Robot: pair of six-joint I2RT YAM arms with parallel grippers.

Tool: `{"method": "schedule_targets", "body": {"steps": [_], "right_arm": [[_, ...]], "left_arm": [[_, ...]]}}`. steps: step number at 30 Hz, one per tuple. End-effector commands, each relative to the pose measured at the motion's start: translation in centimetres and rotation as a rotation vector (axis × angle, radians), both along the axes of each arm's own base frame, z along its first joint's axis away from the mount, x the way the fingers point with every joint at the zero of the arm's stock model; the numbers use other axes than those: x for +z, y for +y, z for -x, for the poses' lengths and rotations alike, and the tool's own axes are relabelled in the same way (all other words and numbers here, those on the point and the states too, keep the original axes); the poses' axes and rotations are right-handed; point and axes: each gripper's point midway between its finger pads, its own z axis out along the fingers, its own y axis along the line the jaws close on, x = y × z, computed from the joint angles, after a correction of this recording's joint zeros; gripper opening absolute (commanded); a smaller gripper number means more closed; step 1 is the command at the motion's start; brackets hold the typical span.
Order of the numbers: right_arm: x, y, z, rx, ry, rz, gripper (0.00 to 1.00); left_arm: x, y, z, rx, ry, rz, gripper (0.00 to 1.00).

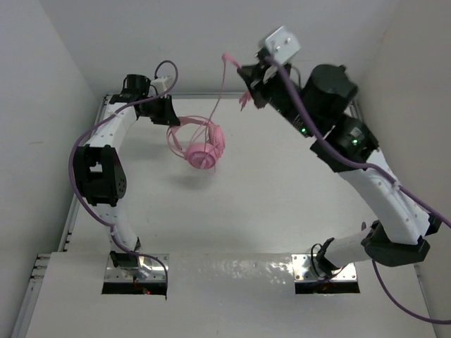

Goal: Wrap the headphones

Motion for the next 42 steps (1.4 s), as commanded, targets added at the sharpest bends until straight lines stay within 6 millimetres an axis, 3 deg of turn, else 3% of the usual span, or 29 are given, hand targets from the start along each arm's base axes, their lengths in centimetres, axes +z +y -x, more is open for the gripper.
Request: {"method": "schedule_targets", "body": {"steps": [1,3,7,12,15,16,17,18,24,26,33,34,35,36,40,42], "right_arm": [[6.1,-0.1,0.4,0.015,-0.112,-0.05,0.0],[7.4,1.6,0.7,0.088,-0.157,-0.075,0.0],[9.0,2.6,0.6,0.121,-0.208,-0.142,0.0],[9.3,3.3,-0.1,0.116,-0.243,-0.154,0.0],[6.0,5.4,1.0,0.242,-0.215,-0.06,0.0],[3.1,6.3,0.8,0.27,-0.169,-0.015,0.0],[2.6,6.2,1.7,0.304,-0.159,-0.012,0.0],[-0.2,6.7,1.6,0.322,-0.108,0.022,0.0],[-7.3,9.0,5.3,0.539,0.08,0.089,0.0],[-8.7,9.4,6.3,0.585,0.117,0.097,0.0],[-8.8,7.5,7.3,0.55,0.129,0.082,0.0],[-9.3,7.1,7.1,0.531,0.134,0.098,0.0],[-10.8,6.9,7.1,0.517,0.167,0.124,0.0],[-11.2,6.4,7.1,0.5,0.173,0.129,0.0],[-15.8,5.3,7.2,0.455,0.296,0.203,0.0],[-16.8,4.0,6.3,0.367,0.294,0.221,0.0]], "left_arm": [[0.5,-1.0,0.0,-0.029,-0.017,0.038,0.0],[0.3,-1.1,-0.2,-0.031,-0.016,0.039,0.0],[0.1,-1.4,-0.2,-0.043,-0.018,0.031,0.0],[0.2,-1.7,0.2,-0.05,-0.012,0.049,0.0],[1.4,-2.5,0.0,-0.034,-0.001,0.176,0.0],[2.0,-2.6,-0.2,0.005,0.028,0.225,0.0],[2.4,-2.5,-0.8,0.022,0.011,0.23,0.0],[3.2,-2.3,-1.4,0.043,-0.003,0.231,0.0],[6.8,-1.4,-4.1,0.133,-0.135,0.232,0.0],[7.6,-0.9,-4.9,0.155,-0.175,0.21,0.0],[7.1,0.9,-6.6,0.223,-0.218,0.116,0.0],[7.5,0.8,-6.8,0.223,-0.232,0.119,0.0],[7.6,2.1,-7.2,0.25,-0.237,0.122,0.0],[8.0,2.1,-7.3,0.26,-0.237,0.138,0.0],[10.6,1.7,-7.8,0.236,-0.296,0.211,0.0],[11.3,2.0,-8.1,0.238,-0.31,0.229,0.0]]}}
